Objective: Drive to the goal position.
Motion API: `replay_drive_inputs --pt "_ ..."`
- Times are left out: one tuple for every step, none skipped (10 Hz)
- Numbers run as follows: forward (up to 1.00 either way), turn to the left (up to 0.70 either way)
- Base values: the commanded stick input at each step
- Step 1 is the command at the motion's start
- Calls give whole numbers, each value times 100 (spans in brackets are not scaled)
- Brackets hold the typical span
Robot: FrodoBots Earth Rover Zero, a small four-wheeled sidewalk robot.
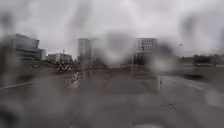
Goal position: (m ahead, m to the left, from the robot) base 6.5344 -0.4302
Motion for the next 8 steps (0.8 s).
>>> replay_drive_inputs --pt "7 0" --pt "6 0" --pt "6 0" --pt "7 0" --pt "7 0" --pt "6 0" --pt "6 0" --pt "6 0"
